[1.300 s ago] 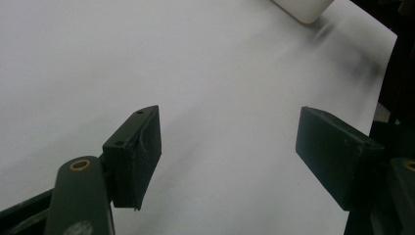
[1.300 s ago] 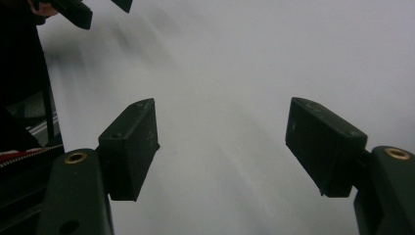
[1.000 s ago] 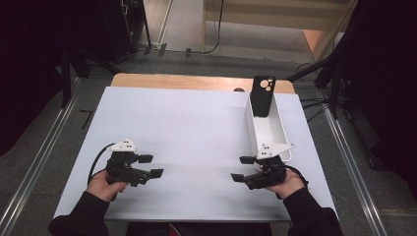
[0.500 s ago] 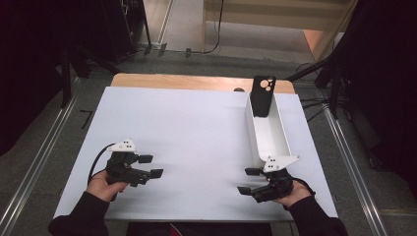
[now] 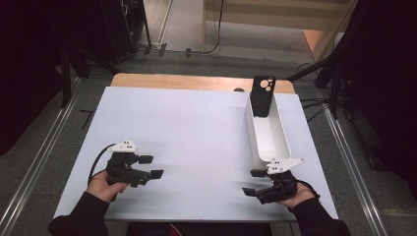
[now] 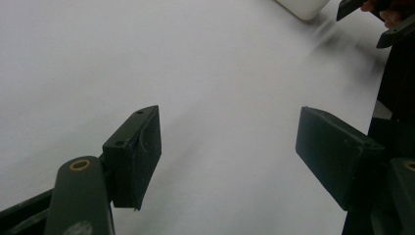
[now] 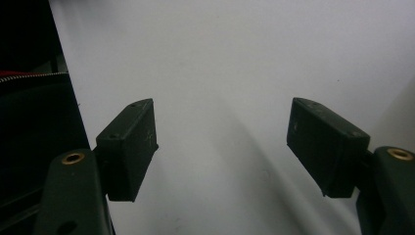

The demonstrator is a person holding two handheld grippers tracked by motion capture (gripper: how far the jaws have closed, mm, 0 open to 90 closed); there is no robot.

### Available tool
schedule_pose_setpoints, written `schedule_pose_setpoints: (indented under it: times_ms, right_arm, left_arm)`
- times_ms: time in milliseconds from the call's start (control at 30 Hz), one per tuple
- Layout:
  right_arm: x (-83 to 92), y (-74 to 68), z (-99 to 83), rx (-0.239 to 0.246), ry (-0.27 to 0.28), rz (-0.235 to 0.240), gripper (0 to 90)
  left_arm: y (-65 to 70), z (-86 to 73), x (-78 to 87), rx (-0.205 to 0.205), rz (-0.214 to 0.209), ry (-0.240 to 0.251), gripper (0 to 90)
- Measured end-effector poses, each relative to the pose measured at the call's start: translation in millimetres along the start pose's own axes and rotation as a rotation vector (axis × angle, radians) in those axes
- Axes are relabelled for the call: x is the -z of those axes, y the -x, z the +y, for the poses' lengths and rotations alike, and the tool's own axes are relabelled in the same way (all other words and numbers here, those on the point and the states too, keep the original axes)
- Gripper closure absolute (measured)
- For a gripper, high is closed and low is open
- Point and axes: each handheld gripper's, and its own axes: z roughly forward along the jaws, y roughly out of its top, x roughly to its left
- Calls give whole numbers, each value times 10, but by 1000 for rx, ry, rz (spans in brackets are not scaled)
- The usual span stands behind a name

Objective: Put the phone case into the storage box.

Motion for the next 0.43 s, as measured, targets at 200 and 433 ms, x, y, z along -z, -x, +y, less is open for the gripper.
schedule_pose_setpoints:
  times_ms: [200, 433]
  right_arm:
    - [1, 6, -5, 1, -7, -3, 251]
    - [-9, 12, -7, -1, -15, -7, 240]
  left_arm:
    - [2, 1, -5, -1, -3, -2, 248]
    - [-6, 0, -8, 1, 1, -5, 248]
